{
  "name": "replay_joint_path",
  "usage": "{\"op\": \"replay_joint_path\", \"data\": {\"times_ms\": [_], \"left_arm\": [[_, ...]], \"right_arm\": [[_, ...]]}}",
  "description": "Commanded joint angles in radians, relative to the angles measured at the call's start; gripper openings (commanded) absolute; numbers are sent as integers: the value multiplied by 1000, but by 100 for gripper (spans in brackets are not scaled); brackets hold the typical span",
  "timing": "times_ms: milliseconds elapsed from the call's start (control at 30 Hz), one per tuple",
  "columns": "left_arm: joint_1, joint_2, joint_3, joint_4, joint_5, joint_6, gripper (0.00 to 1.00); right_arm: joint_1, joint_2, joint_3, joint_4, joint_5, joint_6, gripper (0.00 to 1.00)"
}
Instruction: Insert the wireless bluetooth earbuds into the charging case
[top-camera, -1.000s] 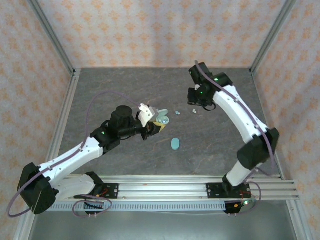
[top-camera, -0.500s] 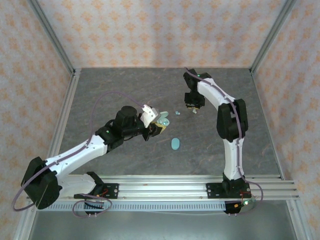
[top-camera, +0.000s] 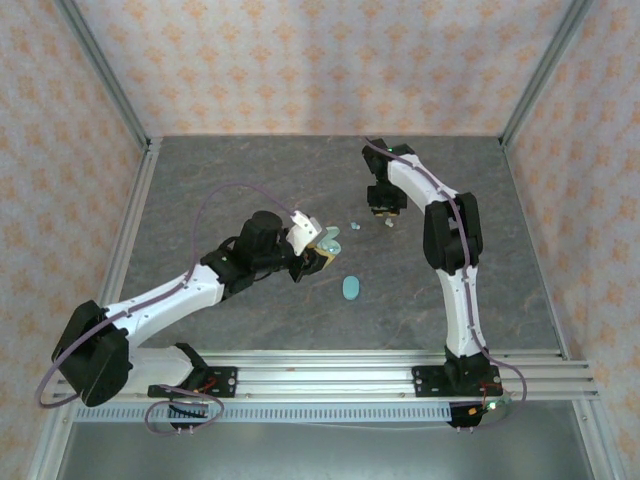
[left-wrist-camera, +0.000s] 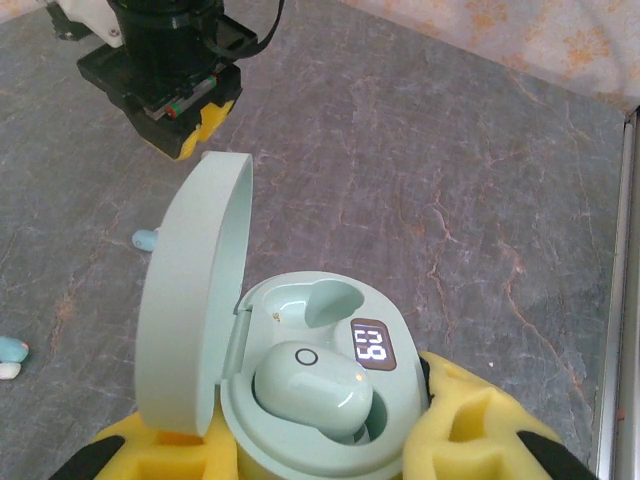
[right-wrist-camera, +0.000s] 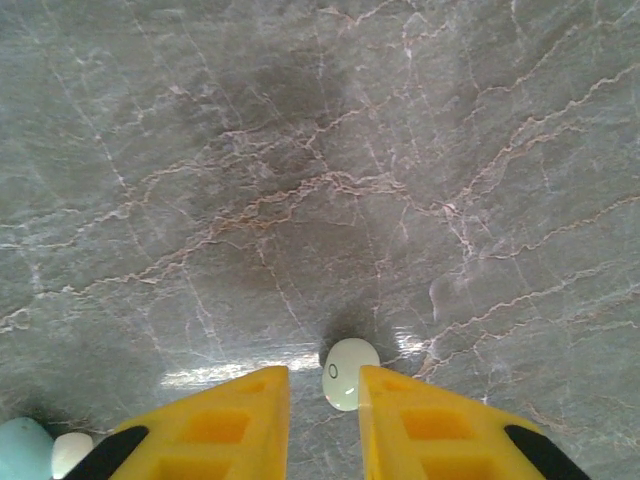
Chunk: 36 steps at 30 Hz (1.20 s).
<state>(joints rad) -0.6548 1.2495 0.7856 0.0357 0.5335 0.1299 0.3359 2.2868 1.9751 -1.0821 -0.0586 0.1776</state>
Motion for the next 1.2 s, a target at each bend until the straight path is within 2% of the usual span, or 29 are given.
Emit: {"op": "replay_joint_path", "data": {"times_ms": [0, 233, 1167], "left_arm": [[0, 5, 37, 30, -10, 4, 5], [0, 3, 37, 21, -10, 4, 5], [0, -16, 45, -10, -13, 7, 5]], "right_arm": [[-6, 10, 1, -33, 33, -10, 27], [-7, -4, -55, -6, 21, -6, 27], [-21, 34, -94, 27, 17, -34, 24]]}}
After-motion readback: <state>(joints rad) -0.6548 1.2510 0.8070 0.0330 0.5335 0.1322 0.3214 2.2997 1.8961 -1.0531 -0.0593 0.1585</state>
